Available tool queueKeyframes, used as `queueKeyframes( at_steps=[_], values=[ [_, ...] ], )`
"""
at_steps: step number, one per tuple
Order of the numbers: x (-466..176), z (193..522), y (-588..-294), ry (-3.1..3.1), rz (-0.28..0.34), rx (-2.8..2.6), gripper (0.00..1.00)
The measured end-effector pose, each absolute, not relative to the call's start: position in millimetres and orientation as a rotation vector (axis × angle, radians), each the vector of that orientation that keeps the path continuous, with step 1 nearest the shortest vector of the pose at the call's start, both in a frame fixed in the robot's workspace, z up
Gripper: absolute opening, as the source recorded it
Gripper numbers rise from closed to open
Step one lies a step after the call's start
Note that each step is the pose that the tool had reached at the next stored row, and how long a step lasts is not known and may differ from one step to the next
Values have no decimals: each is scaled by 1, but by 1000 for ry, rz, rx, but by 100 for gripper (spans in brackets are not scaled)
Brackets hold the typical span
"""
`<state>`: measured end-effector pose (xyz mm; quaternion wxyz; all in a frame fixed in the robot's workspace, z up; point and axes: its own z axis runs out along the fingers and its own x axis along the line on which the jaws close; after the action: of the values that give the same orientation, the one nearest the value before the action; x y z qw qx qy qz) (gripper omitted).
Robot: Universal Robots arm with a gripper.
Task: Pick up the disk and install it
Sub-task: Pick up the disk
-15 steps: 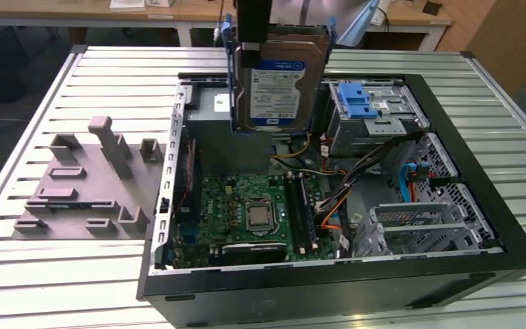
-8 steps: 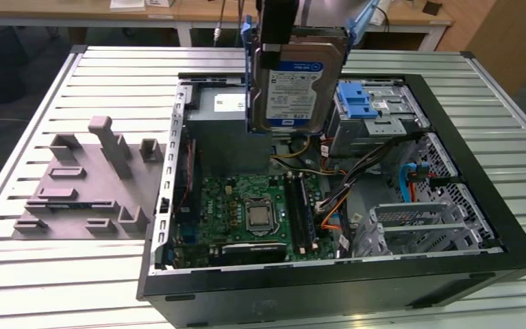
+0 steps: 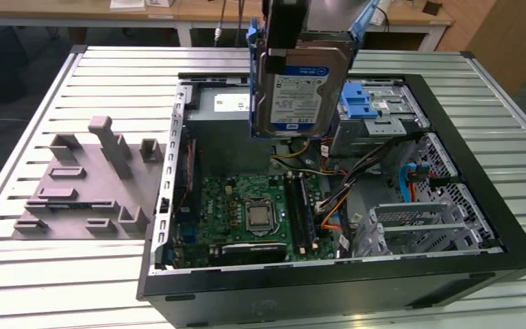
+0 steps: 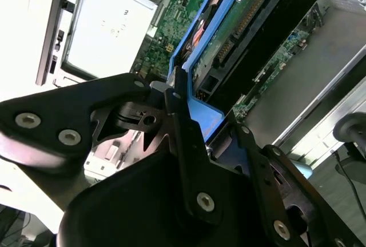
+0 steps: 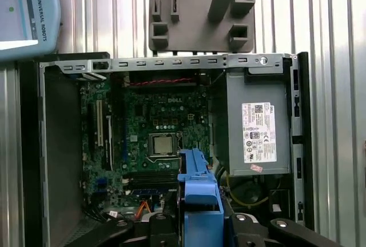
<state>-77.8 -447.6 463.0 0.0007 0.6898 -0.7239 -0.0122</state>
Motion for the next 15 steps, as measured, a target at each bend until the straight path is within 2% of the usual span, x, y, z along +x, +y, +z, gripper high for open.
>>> queueKeyframes(
  at_steps=[7,15],
  values=[
    [-78,461,-463,-2273,-37,2165,37],
    [-58,460,-465,-2274,-37,2164,37]
  ],
)
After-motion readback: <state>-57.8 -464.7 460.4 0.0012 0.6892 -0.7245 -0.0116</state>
